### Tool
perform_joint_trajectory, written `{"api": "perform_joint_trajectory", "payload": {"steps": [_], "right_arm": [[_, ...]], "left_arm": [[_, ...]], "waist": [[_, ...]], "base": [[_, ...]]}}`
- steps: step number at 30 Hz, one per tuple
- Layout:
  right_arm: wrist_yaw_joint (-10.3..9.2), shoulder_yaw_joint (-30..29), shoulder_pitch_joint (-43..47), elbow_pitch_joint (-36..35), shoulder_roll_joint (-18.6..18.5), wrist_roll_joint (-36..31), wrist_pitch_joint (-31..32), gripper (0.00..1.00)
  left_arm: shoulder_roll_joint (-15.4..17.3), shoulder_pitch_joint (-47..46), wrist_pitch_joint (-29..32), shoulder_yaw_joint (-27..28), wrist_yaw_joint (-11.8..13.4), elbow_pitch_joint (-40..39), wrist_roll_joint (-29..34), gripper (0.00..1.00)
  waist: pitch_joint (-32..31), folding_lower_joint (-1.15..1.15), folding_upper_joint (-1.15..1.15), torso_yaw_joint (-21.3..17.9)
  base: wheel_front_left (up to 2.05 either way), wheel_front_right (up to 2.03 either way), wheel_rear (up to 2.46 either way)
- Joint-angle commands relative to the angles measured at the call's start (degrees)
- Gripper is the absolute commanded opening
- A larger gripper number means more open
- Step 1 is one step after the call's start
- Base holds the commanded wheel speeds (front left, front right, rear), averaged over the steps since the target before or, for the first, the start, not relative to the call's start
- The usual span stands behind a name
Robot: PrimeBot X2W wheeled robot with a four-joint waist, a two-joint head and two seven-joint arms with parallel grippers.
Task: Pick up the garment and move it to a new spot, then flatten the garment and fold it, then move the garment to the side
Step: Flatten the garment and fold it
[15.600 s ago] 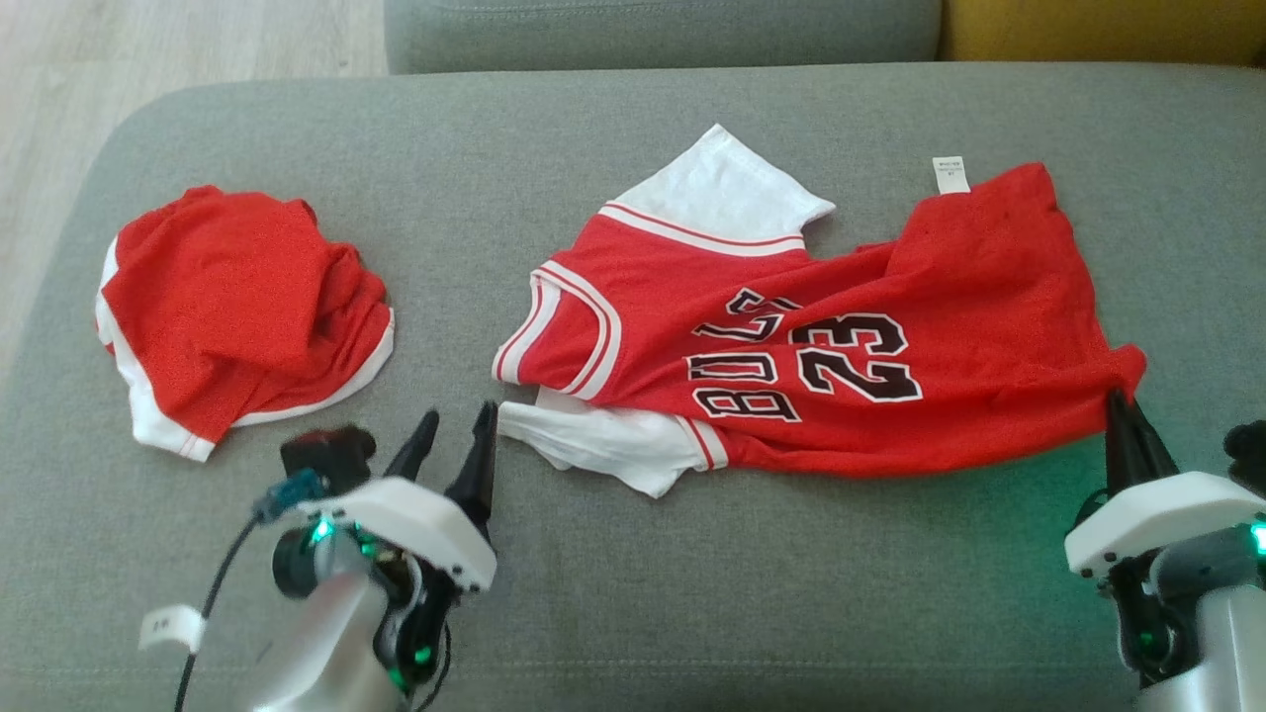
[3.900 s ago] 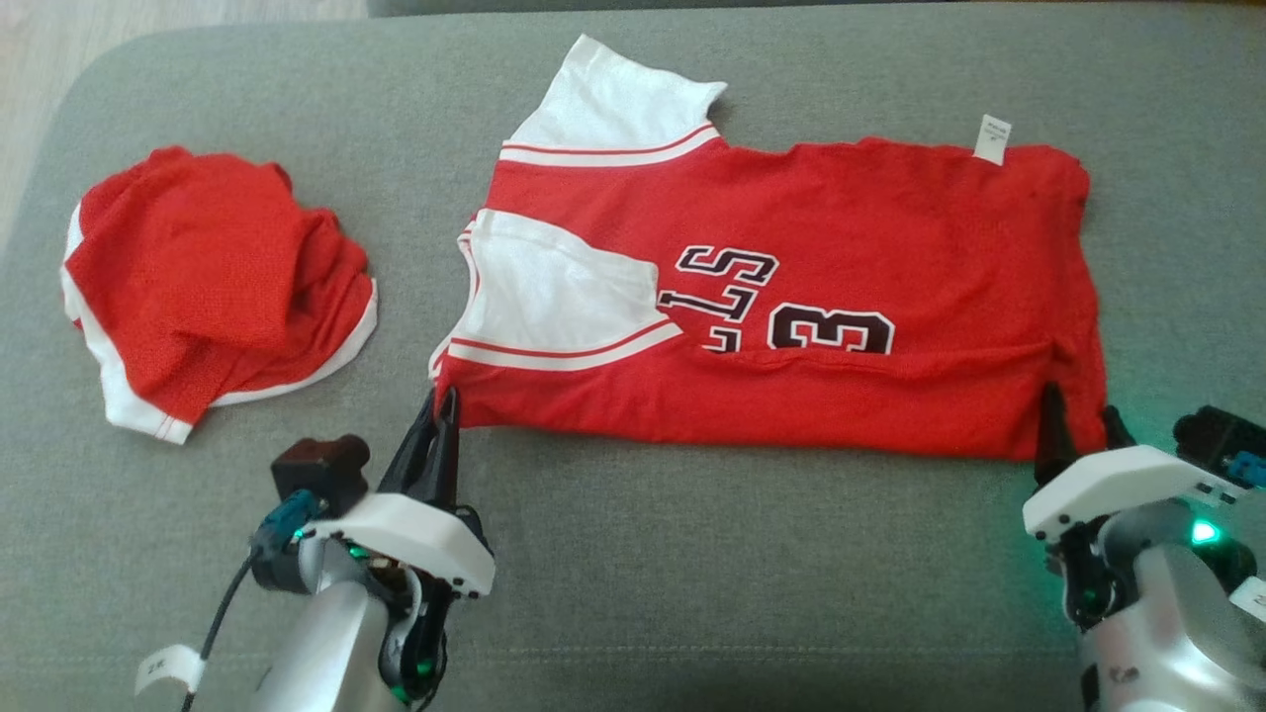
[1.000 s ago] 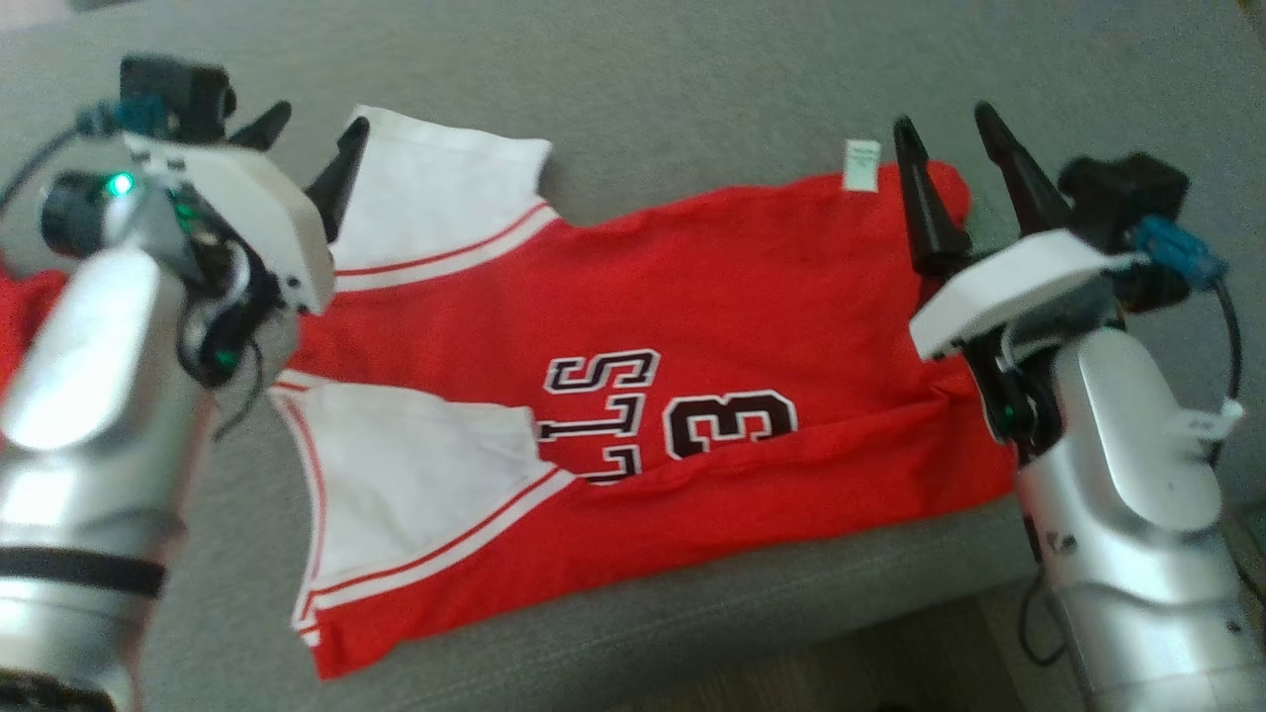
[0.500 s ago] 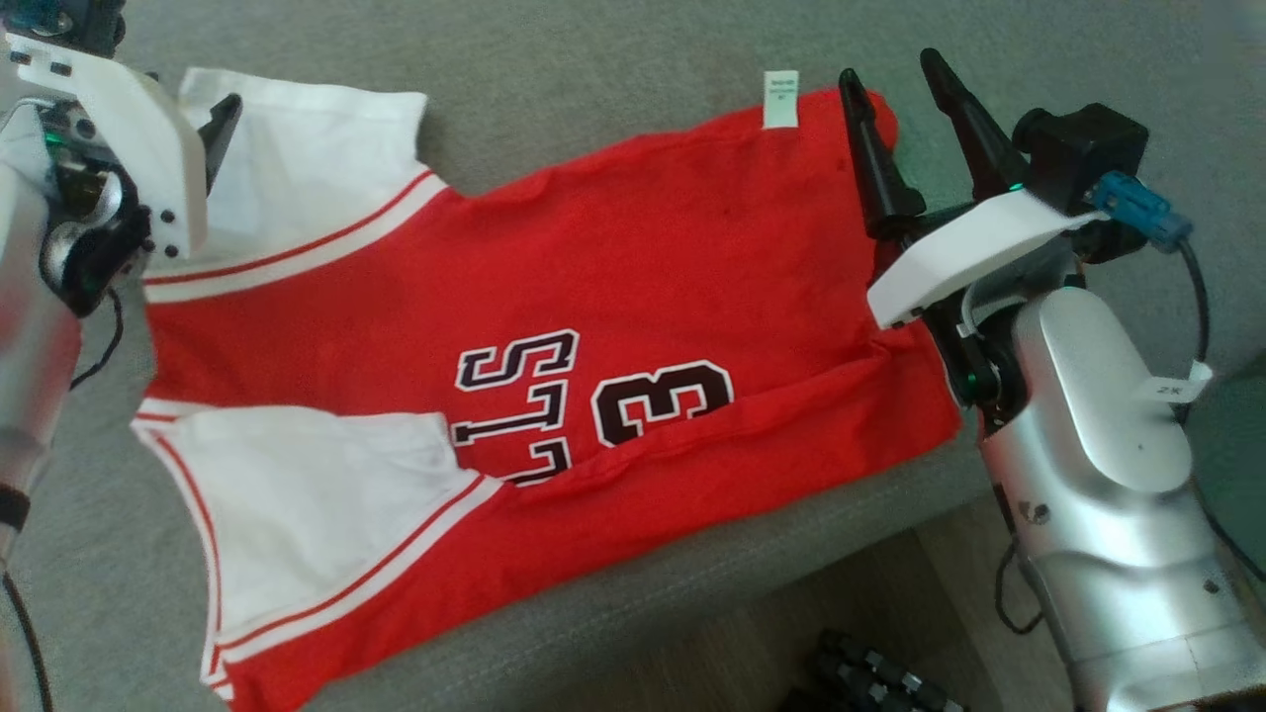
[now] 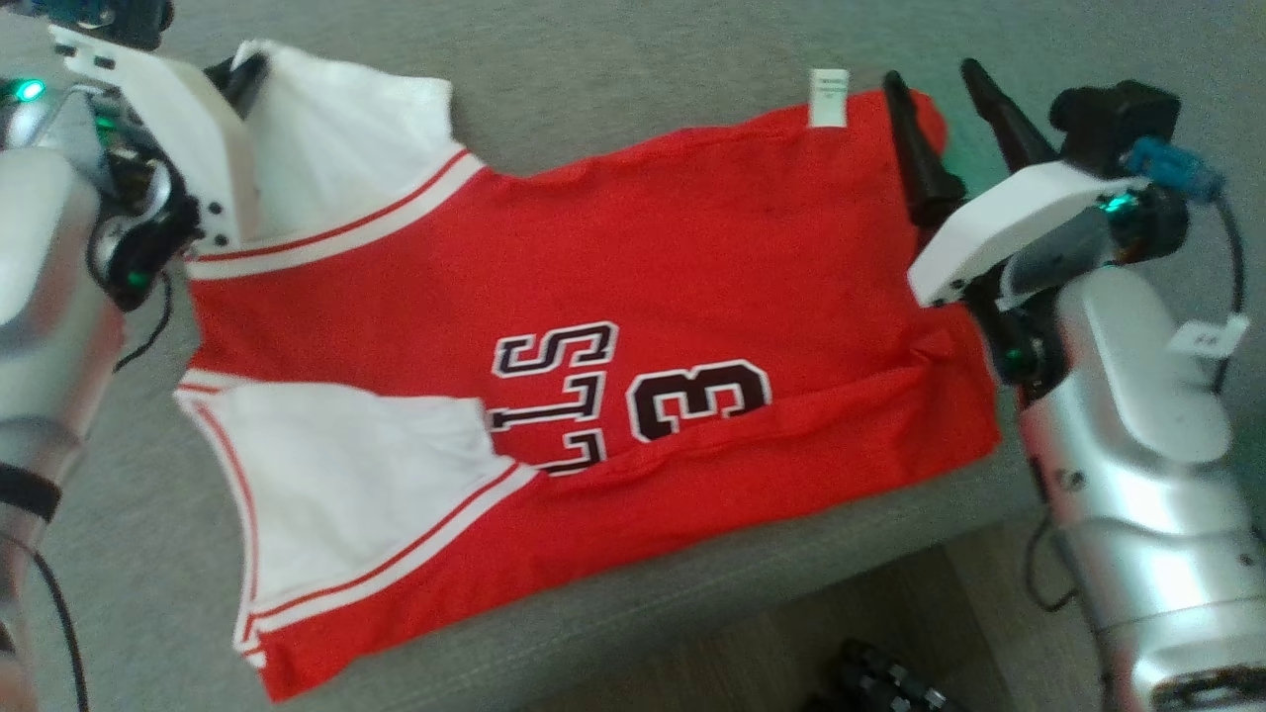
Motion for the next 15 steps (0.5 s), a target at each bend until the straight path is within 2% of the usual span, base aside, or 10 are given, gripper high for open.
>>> {"api": "perform_joint_trajectory", "payload": {"steps": [1,9,15], "right_arm": [[-0.04,0.3,-1.9,-0.6,-1.2,0.6,1.5,1.00],[-0.04,1.6,-5.1,7.7,-10.4,2.1,10.0,1.00],[-0.04,2.9,-6.9,12.5,-13.7,4.6,13.4,1.00]], "left_arm": [[1.6,-3.3,-1.9,1.6,0.1,-2.1,-0.6,0.00],[0.4,-1.9,-9.5,0.5,0.1,-6.6,-2.7,0.00],[-0.4,0.0,-11.7,-0.6,0.1,-8.9,-3.9,0.00]], "waist": [[-0.9,0.00,0.00,2.6],[-2.3,0.00,0.00,10.2],[-2.7,0.00,0.00,13.3]], "base": [[0.00,0.00,0.00],[0.00,0.00,0.00],[0.00,0.00,0.00]]}}
